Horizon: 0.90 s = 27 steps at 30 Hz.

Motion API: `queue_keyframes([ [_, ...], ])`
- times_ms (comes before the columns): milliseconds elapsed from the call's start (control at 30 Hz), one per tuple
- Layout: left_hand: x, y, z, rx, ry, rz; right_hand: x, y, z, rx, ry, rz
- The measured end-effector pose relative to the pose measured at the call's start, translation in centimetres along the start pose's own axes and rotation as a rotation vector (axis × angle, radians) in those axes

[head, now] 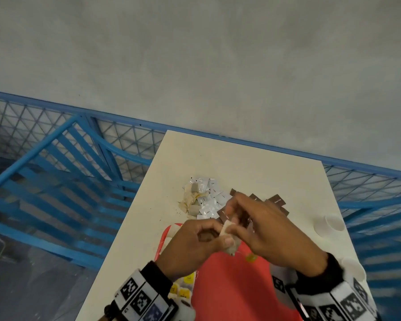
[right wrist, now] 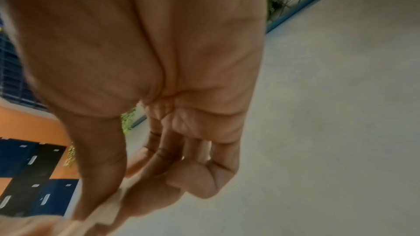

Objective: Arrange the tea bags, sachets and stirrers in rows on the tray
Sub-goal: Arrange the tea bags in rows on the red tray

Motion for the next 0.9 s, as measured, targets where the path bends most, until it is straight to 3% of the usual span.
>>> queue_keyframes([
  [100,-2.9,-0.4,-0.6,-0.049,0.081,-0.052,-2.3,-1.4,1.0,-0.133,0.089,-0.166],
  [233,-5.5,-1.5,-1.0,-0.080,0.148,-0.095,-2.9,2.4,1.3,0.067,0.147,-0.363],
  [467,-6.0,-5.6,-0.2,-0.217,0.088,0.143,-0.4,5.3,1.6,0.003,0.094,-0.635],
  [700,-3.1,-6.2,0.5,-0.271,-0.013,0.274,-1.0,6.1,3.1,-0.041,0.204,-0.961],
  [900,-1.7,-6.6,0.9,-0.321,-0.035,0.228,-3.7,6.7,4.7,-0.087,0.343,-0.945],
])
Point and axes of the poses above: each hand's wrist, its own z-axis away from the middle knuckle, its own y-axis out of the palm, x = y × z, the point moved 8 cm from there along -z, towards the middle knuckle, and after that the axes turned 11 degrees about -y, right-handed, at the moved point
